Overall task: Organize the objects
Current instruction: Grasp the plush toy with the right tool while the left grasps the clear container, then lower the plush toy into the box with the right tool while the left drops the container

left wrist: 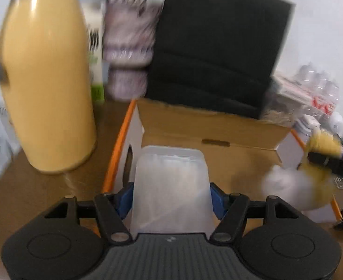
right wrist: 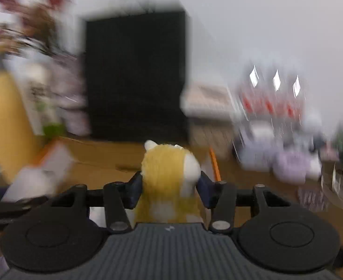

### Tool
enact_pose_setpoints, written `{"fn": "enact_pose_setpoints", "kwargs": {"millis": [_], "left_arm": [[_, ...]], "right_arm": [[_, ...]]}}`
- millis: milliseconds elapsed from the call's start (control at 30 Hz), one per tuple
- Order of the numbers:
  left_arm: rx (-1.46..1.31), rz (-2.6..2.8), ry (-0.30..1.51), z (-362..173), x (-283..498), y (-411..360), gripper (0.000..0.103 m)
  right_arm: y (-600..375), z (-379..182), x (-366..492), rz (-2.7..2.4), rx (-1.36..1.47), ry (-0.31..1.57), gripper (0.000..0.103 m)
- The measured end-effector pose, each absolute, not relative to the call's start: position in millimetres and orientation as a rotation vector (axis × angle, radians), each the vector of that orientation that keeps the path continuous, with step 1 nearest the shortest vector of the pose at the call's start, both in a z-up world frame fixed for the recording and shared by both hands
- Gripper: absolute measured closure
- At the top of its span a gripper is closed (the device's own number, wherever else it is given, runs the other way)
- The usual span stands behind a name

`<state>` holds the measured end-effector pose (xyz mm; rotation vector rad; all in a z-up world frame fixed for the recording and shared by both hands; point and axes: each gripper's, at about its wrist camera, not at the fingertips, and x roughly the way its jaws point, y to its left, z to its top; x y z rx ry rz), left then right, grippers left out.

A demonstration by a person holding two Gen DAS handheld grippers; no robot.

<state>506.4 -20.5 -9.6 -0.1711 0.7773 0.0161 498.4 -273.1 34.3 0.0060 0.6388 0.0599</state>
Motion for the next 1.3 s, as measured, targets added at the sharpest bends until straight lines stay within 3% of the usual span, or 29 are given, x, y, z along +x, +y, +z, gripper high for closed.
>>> {"fn": "enact_pose_setpoints", "kwargs": {"millis": [133, 267, 333, 367, 400, 433, 633, 767, 867, 933, 1033, 1100, 1133, 1233, 1300], "left_arm": [[0.039, -0.005, 0.784, -24.8, 505.2, -30.2, 0.037], [0.067, -0.031, 0.814, -27.2, 504.2, -33.1, 0.038], [0.041, -0.027, 0.834, -21.0, 500.7, -27.8, 0.04], [0.023, -0.025, 0.84, -14.3, 496.4, -24.6, 0.04], [0.004, -0.023, 0.831, -6.3, 491.0, -21.3, 0.039], [-0.014, -0.027, 0.809, 4.5, 482.4, -16.2, 0.036], [0.007, -0.026, 0.685, 58.5, 440.1, -0.4, 0.023], [0.029, -0.048, 0.647, 68.6, 429.6, -0.2, 0.02], [0.044, -0.076, 0.657, 59.4, 436.5, -3.0, 0.019], [0.044, -0.088, 0.661, 48.5, 444.0, -3.4, 0.019], [0.029, -0.07, 0.693, 27.5, 466.9, -2.8, 0.019], [0.012, -0.061, 0.717, 13.2, 479.9, -2.1, 0.019], [0.0, -0.059, 0.733, 4.7, 486.0, -2.3, 0.019], [0.06, -0.063, 0.688, -8.0, 488.4, -11.2, 0.015], [0.126, -0.08, 0.67, -12.2, 488.8, -18.7, 0.017]], "right_arm": [[-277.8, -17.3, 506.5, -0.051, -0.019, 0.757, 0.049], [-279.4, -15.1, 484.9, -0.018, 0.019, 0.808, 0.047], [-278.0, -14.9, 481.6, -0.007, -0.004, 0.848, 0.04], [-279.2, -16.4, 485.5, -0.003, -0.006, 0.857, 0.042], [-282.3, -14.3, 485.9, 0.006, 0.028, 0.852, 0.057], [-289.4, -7.9, 481.0, 0.033, 0.09, 0.838, 0.061], [-287.4, 41.3, 455.9, 0.09, 0.072, 0.792, 0.062], [-295.4, 44.6, 479.5, 0.144, 0.08, 0.923, 0.061], [-296.1, 30.0, 503.7, 0.168, 0.041, 1.008, 0.057], [-292.3, 15.8, 519.5, 0.12, -0.013, 1.049, 0.044], [-284.5, 6.6, 534.0, 0.062, -0.056, 0.964, 0.033], [-283.3, -3.0, 542.2, 0.048, -0.026, 0.939, 0.036], [-281.4, -9.5, 546.3, 0.043, -0.029, 0.938, 0.044], [-282.9, -25.4, 552.8, 0.05, -0.001, 0.906, 0.053], [-279.8, -28.6, 553.2, 0.063, -0.037, 0.878, 0.055]]}}
